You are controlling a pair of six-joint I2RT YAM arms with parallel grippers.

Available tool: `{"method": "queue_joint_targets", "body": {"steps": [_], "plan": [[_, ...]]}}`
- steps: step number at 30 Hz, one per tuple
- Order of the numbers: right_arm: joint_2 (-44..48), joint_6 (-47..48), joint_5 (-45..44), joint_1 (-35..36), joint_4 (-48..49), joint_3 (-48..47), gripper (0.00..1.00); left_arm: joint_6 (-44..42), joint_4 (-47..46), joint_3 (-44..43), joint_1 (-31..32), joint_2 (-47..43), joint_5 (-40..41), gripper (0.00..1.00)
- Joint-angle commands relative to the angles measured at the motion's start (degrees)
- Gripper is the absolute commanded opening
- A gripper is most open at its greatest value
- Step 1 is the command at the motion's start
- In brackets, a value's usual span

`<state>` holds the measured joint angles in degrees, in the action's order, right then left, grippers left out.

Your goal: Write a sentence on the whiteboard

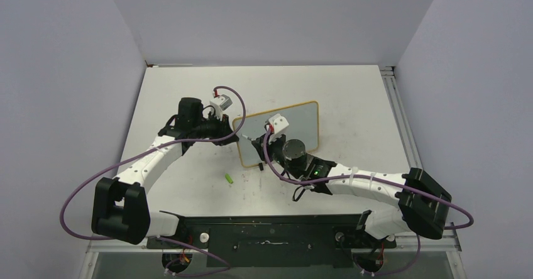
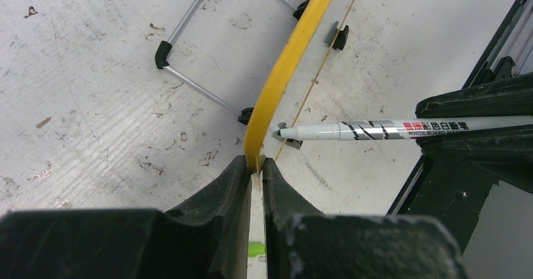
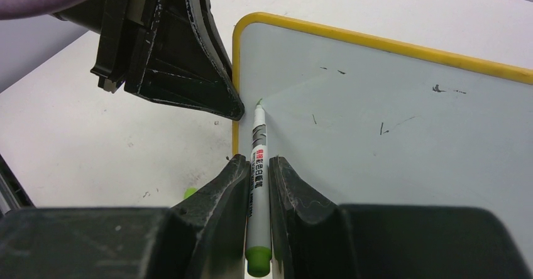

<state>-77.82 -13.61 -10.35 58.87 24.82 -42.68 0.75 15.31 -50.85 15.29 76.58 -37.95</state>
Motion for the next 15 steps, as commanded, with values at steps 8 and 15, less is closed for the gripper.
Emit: {"method": "queue_joint_targets", "body": {"steps": [8,15], "plan": [[-0.50,2.77,-4.68,0.00,4.92,-3.10,0.05,-2.07,0.15,-1.69,0.45,-1.09,-0.94,0.00],[-0.82,3.81,-5.61,-0.05,5.88,-4.05,0.05,-2.16,0.32,-1.73,0.70,-1.22,-0.94,0.00]]}}
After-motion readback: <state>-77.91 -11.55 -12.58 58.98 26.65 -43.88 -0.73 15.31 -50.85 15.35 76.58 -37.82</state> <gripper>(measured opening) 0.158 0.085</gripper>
